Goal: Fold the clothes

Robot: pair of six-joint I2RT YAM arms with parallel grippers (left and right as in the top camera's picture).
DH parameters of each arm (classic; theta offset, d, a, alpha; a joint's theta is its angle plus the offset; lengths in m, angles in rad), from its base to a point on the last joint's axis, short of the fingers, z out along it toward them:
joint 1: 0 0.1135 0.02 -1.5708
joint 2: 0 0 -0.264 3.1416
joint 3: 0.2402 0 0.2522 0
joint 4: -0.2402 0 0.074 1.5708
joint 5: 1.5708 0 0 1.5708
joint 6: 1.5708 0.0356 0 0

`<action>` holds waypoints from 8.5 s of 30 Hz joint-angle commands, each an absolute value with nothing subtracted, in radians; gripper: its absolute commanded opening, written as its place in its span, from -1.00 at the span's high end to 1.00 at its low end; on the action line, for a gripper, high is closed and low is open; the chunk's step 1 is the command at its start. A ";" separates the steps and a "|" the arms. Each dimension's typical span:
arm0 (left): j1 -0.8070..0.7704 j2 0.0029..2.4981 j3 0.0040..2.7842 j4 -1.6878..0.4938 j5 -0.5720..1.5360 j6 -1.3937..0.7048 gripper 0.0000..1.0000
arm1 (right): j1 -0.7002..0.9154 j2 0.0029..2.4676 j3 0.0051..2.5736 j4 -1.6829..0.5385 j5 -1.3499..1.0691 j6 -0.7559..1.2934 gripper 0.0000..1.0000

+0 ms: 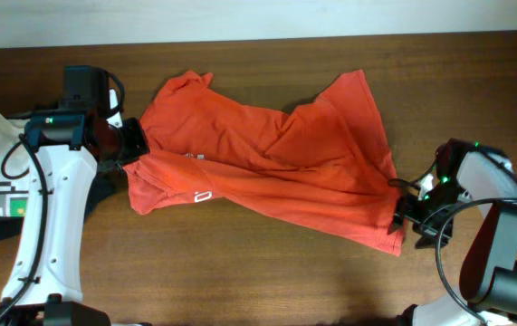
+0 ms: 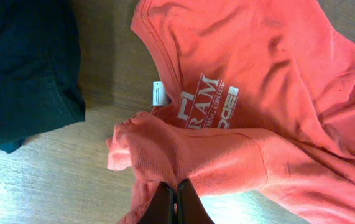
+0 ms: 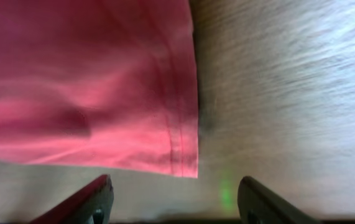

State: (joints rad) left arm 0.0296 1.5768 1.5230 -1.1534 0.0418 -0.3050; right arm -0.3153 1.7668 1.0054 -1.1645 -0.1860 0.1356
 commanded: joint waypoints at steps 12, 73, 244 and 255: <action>0.036 1.578 1.534 -1.162 0.038 -0.286 1.00 | -0.203 1.760 0.842 -0.940 -0.252 0.175 0.92; 0.081 1.935 1.819 -1.669 0.093 -0.101 0.99 | -0.251 1.983 1.688 -1.644 0.194 0.224 0.92; -0.093 1.832 1.611 -1.677 0.084 -0.118 0.99 | -0.376 1.936 1.660 -1.576 0.110 0.173 0.92; -0.144 1.820 1.427 -1.674 0.034 -0.167 1.00 | -0.374 1.936 1.615 -1.573 0.117 0.173 0.92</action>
